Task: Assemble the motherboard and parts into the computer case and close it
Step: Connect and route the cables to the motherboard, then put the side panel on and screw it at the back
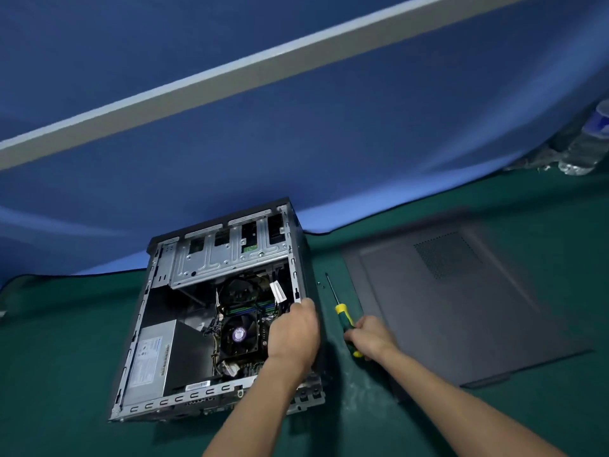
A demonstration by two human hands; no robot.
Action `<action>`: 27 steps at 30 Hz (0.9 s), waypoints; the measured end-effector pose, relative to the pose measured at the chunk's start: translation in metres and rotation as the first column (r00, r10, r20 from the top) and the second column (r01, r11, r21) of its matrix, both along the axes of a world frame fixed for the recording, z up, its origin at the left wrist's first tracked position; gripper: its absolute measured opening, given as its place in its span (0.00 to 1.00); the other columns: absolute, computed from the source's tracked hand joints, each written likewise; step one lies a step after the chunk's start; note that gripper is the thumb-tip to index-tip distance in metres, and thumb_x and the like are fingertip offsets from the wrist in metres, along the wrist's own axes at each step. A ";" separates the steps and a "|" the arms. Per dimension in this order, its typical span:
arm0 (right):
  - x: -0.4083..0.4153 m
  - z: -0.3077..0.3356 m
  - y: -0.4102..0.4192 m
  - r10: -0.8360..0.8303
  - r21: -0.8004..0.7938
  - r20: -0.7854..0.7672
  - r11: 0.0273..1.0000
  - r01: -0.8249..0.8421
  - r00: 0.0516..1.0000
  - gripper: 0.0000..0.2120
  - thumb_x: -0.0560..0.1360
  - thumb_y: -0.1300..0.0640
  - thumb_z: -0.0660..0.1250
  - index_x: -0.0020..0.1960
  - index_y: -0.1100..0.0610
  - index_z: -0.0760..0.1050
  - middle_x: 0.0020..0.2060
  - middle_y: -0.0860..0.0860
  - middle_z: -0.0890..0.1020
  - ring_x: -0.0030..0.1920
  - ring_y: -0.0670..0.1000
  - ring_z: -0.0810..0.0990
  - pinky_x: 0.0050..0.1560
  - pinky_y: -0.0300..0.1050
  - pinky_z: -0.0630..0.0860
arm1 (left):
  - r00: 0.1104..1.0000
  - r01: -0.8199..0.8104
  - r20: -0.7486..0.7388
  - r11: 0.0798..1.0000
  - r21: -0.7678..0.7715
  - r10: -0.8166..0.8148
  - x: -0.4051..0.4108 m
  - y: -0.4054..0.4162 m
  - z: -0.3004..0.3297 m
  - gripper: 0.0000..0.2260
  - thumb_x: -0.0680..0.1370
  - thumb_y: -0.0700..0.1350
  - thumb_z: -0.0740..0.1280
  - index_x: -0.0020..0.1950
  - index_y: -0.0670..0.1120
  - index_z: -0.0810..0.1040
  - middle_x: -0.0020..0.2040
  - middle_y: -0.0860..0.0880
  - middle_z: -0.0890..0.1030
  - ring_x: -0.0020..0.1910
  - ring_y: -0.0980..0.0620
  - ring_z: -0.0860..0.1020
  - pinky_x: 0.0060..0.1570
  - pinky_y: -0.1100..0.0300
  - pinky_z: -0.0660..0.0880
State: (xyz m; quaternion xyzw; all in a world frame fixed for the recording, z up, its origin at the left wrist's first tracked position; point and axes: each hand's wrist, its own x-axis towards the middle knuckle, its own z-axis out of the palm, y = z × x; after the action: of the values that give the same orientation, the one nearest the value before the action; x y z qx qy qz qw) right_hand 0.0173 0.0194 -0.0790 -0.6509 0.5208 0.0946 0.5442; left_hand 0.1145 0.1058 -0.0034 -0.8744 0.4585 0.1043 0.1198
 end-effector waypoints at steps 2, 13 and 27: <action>0.003 -0.007 0.000 0.061 -0.073 -0.065 0.995 -0.066 0.996 0.06 0.71 0.53 0.66 0.42 0.57 0.75 0.38 0.55 0.82 0.41 0.56 0.82 0.41 0.47 0.78 | 1.000 0.011 0.022 0.998 0.054 -0.012 -0.002 -0.002 0.002 0.08 0.82 0.40 0.54 0.60 0.43 0.66 0.57 0.45 0.76 0.52 0.44 0.80 0.40 0.56 0.72; 0.004 -0.027 -0.010 0.283 -0.536 -0.377 0.710 -0.457 0.882 0.14 0.80 0.52 0.56 0.61 0.59 0.66 0.59 0.56 0.73 0.58 0.56 0.76 0.52 0.47 0.73 | 0.993 0.016 0.114 0.992 0.128 -0.031 -0.002 -0.005 -0.001 0.10 0.78 0.36 0.56 0.58 0.43 0.66 0.55 0.46 0.76 0.50 0.48 0.81 0.36 0.60 0.70; -0.003 -0.009 0.002 0.366 -0.370 -0.740 0.479 -0.796 0.564 0.27 0.79 0.69 0.52 0.75 0.71 0.45 0.66 0.78 0.60 0.65 0.76 0.66 0.58 0.58 0.75 | 0.974 -0.122 -0.203 0.987 -0.102 0.099 0.001 0.006 0.011 0.11 0.83 0.49 0.51 0.55 0.43 0.67 0.54 0.43 0.75 0.49 0.41 0.77 0.46 0.52 0.70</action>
State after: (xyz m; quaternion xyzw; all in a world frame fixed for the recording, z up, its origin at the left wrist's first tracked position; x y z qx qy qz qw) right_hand 0.0141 0.0210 -0.0883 -0.8815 0.3819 0.2774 0.0152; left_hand 0.1156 0.1115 0.0077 -0.8894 0.4238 0.1706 0.0175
